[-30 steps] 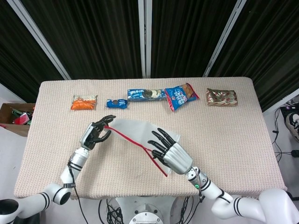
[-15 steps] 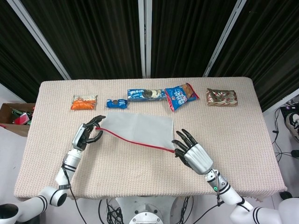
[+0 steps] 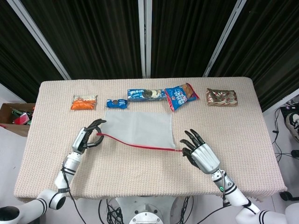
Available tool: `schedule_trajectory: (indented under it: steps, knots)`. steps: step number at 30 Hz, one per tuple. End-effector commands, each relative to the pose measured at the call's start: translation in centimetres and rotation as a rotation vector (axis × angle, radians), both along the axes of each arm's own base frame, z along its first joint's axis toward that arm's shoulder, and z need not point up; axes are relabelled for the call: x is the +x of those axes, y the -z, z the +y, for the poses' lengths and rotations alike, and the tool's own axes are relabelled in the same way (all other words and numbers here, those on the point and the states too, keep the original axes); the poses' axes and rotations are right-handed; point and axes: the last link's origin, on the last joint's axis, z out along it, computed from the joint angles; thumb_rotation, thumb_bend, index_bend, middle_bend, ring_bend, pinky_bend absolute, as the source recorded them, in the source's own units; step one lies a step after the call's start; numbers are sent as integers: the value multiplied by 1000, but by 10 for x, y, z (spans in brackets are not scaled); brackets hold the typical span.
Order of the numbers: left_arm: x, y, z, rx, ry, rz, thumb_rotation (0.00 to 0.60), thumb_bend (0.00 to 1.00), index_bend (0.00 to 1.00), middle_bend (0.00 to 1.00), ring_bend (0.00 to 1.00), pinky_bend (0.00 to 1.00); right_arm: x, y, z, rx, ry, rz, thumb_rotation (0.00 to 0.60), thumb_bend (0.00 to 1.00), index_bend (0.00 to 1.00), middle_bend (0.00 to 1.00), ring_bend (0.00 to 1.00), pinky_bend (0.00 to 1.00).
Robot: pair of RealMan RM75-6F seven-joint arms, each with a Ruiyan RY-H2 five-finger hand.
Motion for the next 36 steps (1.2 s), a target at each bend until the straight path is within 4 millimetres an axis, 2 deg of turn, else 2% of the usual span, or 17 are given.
schedule_trajectory:
  steps: [1,4,8,10,11,12,16,19,22,25,27,31,36]
  knots:
    - [-1,-2,-2,33,67,157,600,535,633,222,87,111,0,1,1,59,29,9,600,484,897,244,0,0]
    - [-2,-6,-4,71,141,344,600,532,498,197,87,112,-1,1,1,106,65,32,600,387,713,204,0,0]
    - [-6,-16,-11,107,251,695,600,497,320,152,87,112,-3,4,2,165,142,88,600,250,256,103,0,0]
    - [-6,-24,-14,134,263,823,600,359,233,137,87,112,-4,3,1,190,181,92,600,200,92,62,0,0]
    - [-6,-29,-16,148,260,864,600,320,225,136,87,112,-5,1,0,194,195,95,600,186,37,44,0,0]
    - [-5,-33,-19,161,255,899,600,240,211,135,87,112,-6,-2,-1,194,209,96,600,180,17,37,0,0]
    - [-9,-57,-29,199,222,1025,600,134,204,134,87,112,-16,-20,-5,179,257,87,600,157,0,15,0,0]
    - [-18,-82,-35,235,166,1109,600,111,204,134,87,112,-27,-44,-7,152,308,58,600,153,0,15,0,0]
    - [-31,-110,-41,277,82,1180,600,107,204,134,87,112,-40,-75,-8,106,383,-20,600,163,9,91,0,0]
    - [-46,-137,-47,323,-9,1255,600,91,205,134,87,113,-55,-109,-6,6,436,-70,600,206,89,114,0,0]
    - [-57,-152,-54,351,-69,1307,600,78,205,134,87,113,-65,-129,1,-56,456,-95,600,256,130,111,0,0]
    - [-76,-168,-74,342,-157,1342,600,66,206,134,87,112,-81,-157,24,-83,498,-127,600,275,133,118,0,0]
    - [-83,-173,-109,345,-219,1313,600,64,206,134,87,112,-95,-172,52,-122,523,-155,600,281,133,115,0,0]
